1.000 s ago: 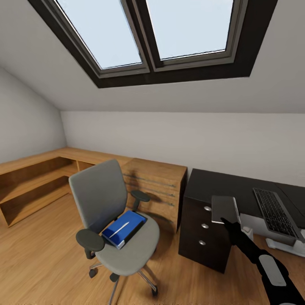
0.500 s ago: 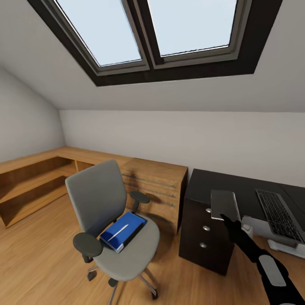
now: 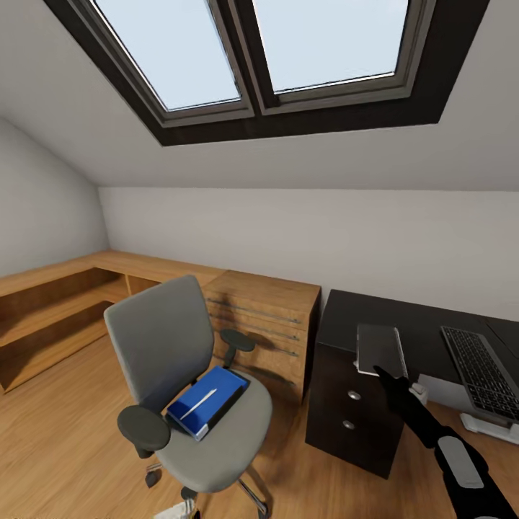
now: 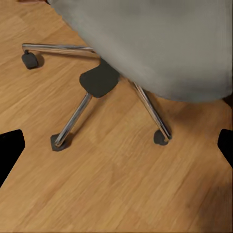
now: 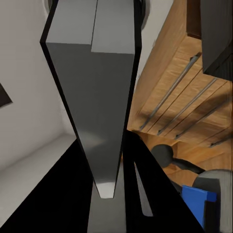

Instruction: In the bedroom, organize the workspace by keeping the computer under the desk, ensuring the monitor is on the desk, placing the keyboard on the desk next to the monitor, placing the mouse on the desk next to the keyboard, moving the folder from the swivel chair onto the desk next to the mouse, stacking the notebook on top of the folder with the pen on top of the notebook, and positioning the swivel chair next to the desk.

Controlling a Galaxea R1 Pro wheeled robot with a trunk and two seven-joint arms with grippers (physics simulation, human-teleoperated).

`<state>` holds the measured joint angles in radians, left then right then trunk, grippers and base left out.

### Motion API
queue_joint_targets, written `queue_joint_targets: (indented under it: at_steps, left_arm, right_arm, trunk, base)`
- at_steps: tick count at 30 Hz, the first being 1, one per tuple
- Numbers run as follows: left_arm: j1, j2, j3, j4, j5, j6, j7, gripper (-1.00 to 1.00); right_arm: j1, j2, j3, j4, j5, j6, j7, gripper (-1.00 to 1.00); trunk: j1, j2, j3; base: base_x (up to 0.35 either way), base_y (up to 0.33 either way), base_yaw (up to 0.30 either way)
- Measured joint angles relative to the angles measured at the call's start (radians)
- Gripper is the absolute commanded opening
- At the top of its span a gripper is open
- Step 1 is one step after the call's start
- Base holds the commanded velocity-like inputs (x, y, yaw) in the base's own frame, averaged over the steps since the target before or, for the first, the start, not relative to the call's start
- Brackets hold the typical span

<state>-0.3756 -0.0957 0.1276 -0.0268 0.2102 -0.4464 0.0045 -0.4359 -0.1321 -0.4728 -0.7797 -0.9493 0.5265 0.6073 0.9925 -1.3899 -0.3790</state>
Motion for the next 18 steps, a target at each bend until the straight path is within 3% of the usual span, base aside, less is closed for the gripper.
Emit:
queue_joint_targets:
  at_steps: [2,18]
  left_arm:
    - [0.006,-0.011,0.0,0.0,0.0,0.0,-0.001,1.0]
    - [0.028,-0.002,0.0,0.0,-0.001,0.0,-0.002,1.0]
  right_arm:
    - [0.0,-0.005,0.0,0.008,0.0,-0.002,0.001,-1.0]
    - [0.0,-0.017,0.0,0.02,-0.002,-0.004,0.006,-1.0]
  trunk:
    - [0.0,0.0,0.0]
    - [0.0,0.0,0.0]
  base:
    - [0.0,0.0,0.0]
    - [0.0,0.0,0.0]
